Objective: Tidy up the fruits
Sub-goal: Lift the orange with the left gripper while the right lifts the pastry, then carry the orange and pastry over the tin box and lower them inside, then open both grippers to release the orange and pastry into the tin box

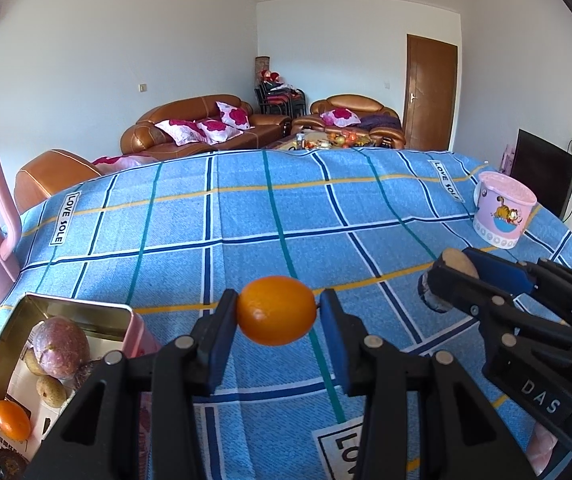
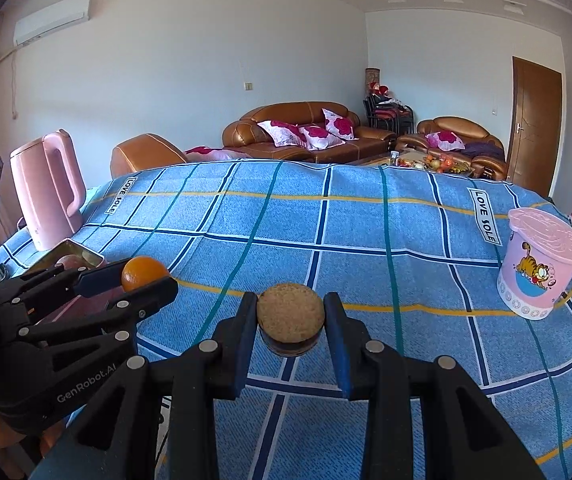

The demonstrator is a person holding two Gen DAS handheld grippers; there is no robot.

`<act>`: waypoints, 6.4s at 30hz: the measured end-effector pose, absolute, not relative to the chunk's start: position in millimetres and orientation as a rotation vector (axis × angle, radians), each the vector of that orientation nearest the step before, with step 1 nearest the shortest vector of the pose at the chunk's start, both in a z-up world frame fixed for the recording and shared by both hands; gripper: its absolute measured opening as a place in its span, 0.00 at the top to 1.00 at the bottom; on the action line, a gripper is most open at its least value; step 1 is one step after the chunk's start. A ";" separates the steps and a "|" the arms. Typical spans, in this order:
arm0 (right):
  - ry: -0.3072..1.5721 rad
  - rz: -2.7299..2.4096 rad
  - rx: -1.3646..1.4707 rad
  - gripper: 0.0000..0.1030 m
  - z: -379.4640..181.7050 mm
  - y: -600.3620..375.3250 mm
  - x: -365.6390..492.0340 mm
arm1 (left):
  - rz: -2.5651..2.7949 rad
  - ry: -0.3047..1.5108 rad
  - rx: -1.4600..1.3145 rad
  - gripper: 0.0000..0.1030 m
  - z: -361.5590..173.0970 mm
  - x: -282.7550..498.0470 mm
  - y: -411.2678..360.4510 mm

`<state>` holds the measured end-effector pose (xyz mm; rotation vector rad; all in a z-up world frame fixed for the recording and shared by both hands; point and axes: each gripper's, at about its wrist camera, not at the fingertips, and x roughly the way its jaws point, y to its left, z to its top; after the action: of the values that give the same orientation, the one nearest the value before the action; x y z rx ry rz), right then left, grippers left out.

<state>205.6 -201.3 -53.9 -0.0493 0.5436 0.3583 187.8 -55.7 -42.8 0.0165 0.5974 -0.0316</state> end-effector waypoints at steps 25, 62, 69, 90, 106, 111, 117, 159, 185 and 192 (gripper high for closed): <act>0.456 0.353 -0.052 0.66 -46.5 -206.3 191.0 | -0.001 0.495 0.032 0.58 -32.9 169.5 -57.6; 0.297 0.340 -0.061 0.66 -35.9 -212.4 162.4 | 0.045 0.347 0.036 0.58 -23.2 141.9 -56.9; 0.275 0.335 -0.055 0.66 -33.9 -213.6 159.1 | 0.054 0.325 0.038 0.58 -22.0 137.6 -56.5; 0.306 0.418 -0.064 0.66 -35.7 -192.1 132.1 | 0.041 0.360 0.029 0.58 -22.4 86.5 -27.8; 0.314 0.550 -0.075 0.66 -36.8 -136.1 104.3 | 0.112 0.364 0.003 0.58 -21.1 50.4 18.4; 0.310 0.580 -0.092 0.65 -34.7 -119.3 99.6 | 0.143 0.370 -0.014 0.58 -19.6 46.1 34.1; 0.300 0.615 -0.115 0.65 -29.6 -98.9 94.0 | 0.183 0.373 -0.033 0.58 -18.2 41.9 53.4; 0.333 0.748 -0.187 0.65 -26.7 -2.3 100.4 | 0.283 0.472 -0.102 0.58 -32.0 47.5 130.1; 0.464 0.758 -0.221 0.65 -51.4 16.0 123.0 | 0.298 0.544 -0.110 0.57 -40.7 56.9 141.2; 0.466 0.750 -0.224 0.59 -51.6 16.8 124.2 | 0.319 0.541 -0.125 0.42 -40.0 52.6 145.2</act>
<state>124.2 16.8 -51.6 -0.2240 0.4663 0.7504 52.6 145.2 -40.0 -0.1247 0.5406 0.3189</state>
